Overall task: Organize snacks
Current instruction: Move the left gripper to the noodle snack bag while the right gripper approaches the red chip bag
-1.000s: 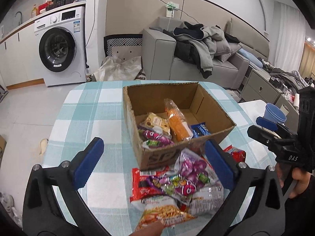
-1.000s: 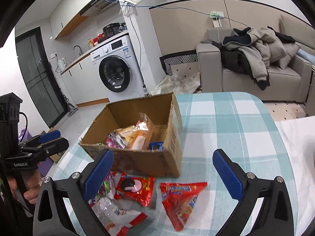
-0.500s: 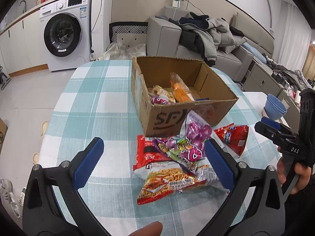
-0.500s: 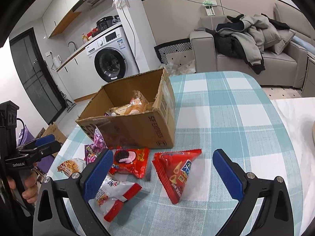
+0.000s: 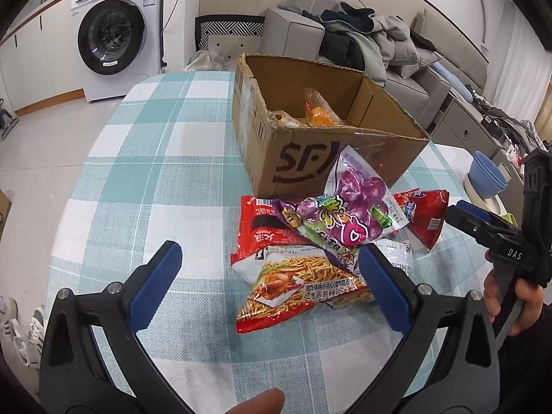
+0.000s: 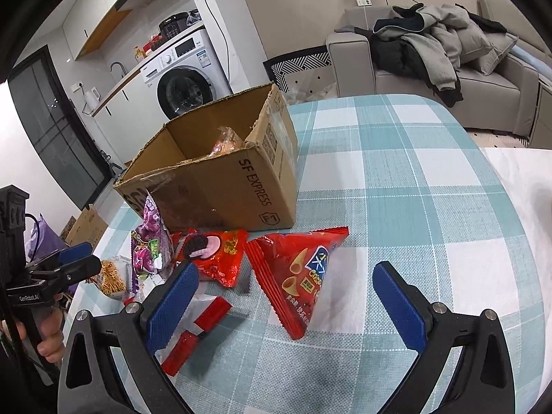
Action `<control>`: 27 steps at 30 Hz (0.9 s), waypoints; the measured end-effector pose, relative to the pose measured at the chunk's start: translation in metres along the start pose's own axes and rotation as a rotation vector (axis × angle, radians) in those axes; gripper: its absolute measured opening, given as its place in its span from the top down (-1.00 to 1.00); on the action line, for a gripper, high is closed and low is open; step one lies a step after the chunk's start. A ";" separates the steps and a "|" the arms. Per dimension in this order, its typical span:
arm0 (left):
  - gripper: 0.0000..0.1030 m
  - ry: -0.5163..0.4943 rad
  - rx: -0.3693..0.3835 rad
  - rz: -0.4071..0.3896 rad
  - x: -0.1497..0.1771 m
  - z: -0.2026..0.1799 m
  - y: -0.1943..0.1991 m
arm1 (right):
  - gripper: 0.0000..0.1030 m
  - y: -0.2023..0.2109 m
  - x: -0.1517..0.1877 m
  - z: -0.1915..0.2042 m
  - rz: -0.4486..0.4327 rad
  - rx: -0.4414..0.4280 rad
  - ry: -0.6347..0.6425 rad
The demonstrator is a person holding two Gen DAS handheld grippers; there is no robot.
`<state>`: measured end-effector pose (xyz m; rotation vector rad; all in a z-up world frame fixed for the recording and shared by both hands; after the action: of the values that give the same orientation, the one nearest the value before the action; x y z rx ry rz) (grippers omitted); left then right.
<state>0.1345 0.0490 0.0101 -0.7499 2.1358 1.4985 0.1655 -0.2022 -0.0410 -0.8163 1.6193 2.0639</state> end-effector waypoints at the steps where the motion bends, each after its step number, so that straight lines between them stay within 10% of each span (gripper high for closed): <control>1: -0.97 -0.001 0.002 0.005 0.000 0.000 -0.002 | -0.99 -0.001 0.000 0.001 0.002 -0.001 0.000; 27: -0.97 0.016 0.010 0.173 0.038 0.017 -0.047 | -0.99 -0.053 -0.009 0.000 0.092 0.066 0.027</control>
<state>0.1360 0.0456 -0.0525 -0.5876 2.2683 1.5712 0.2055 -0.1879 -0.0743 -0.7632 1.7603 2.0572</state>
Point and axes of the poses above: each gripper's, at about its wrist camera, not at the fingertips, and y roughly against the way its jaws point, z to its left, x to its underside, the point moved 1 cm from there along -y, roughly the way its jaws point, and after that the axes turned 11 degrees about x, right-handed, at the moved point
